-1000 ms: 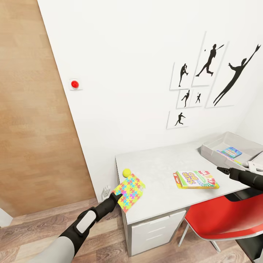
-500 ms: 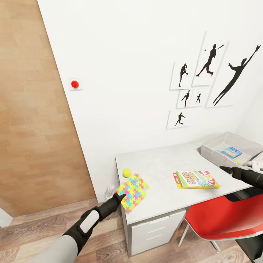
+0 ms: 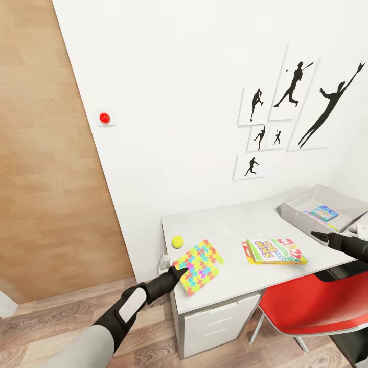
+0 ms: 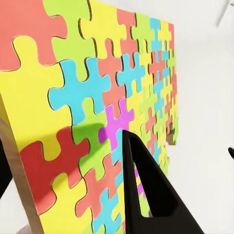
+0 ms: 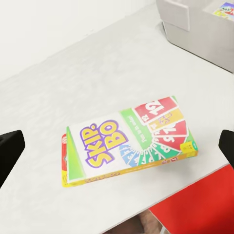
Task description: Put all the toys in the child's room - the three board games (two on the bed and one on the table), the two jigsaw puzzles on the table, and the tennis ball on the table - inside the toy box on the table in the child's room.
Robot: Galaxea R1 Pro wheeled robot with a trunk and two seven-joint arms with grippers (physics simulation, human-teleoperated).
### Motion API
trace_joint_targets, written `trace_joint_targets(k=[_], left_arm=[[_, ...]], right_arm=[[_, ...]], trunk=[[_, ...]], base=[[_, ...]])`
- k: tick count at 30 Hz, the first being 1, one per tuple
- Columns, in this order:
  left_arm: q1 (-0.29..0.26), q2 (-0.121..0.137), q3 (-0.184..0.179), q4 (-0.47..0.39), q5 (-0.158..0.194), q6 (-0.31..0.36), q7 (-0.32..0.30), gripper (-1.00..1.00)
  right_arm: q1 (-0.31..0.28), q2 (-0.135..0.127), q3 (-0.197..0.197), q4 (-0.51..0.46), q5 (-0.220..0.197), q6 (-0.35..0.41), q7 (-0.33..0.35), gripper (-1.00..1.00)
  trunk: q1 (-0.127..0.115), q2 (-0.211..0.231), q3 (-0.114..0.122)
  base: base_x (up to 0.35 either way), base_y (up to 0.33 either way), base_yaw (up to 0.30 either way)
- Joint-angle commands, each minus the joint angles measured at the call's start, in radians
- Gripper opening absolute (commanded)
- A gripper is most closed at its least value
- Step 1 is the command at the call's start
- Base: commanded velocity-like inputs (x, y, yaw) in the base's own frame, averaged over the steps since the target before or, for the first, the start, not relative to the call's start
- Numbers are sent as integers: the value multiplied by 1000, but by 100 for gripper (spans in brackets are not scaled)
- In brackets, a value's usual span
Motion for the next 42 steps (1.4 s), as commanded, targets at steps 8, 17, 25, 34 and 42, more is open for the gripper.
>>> trace_joint_targets(k=[8,17,25,34,42], left_arm=[[2,1,-3,-132,10,56,4,-100],[11,3,-3,-144,10,56,5,-100],[19,5,-3,-146,10,56,5,-100],[22,5,-3,-147,10,55,5,-100],[25,11,3,-141,15,49,-1,-100]], right_arm=[[-2,0,-2,-1,11,3,10,100],[-2,1,-2,-1,11,3,9,100],[-2,6,-2,-1,11,3,9,100],[-1,12,-3,-1,11,3,9,100],[-7,19,-3,-2,11,0,4,100]], trunk=[[1,-2,-2],[1,-2,-2],[1,-2,-2],[1,-2,-2],[1,-2,-2]], base=[[0,0,0],[0,0,0],[0,0,0],[0,0,0],[0,0,0]])
